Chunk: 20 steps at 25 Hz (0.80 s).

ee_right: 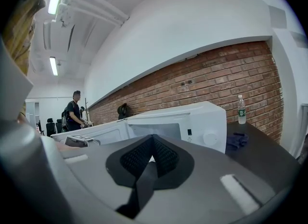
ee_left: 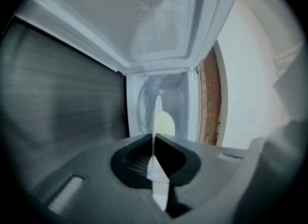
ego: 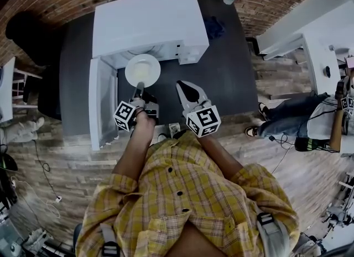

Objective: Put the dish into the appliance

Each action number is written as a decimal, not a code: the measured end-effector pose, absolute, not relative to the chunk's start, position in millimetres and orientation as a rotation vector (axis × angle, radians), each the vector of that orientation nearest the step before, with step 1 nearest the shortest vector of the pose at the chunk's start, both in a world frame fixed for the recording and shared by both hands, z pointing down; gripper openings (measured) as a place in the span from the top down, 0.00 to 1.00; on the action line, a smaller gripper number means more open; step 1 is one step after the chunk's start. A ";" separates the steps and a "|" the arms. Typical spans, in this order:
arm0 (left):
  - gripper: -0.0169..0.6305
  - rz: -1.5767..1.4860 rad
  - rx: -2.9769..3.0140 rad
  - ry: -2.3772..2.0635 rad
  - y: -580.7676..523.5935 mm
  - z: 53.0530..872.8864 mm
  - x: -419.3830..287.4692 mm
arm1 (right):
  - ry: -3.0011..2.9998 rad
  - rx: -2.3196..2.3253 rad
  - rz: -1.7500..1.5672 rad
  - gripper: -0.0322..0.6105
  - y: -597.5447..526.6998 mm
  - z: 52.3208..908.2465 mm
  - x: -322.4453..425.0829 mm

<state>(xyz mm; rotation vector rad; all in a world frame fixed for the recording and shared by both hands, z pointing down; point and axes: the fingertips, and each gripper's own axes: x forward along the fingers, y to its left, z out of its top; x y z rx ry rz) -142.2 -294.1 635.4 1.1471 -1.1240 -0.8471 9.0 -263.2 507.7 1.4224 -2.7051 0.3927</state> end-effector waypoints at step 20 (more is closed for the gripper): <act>0.96 -0.892 1.089 -1.164 -349.8 677.2 -146.1 | -2.691 1.383 0.394 0.95 -277.0 518.2 7.4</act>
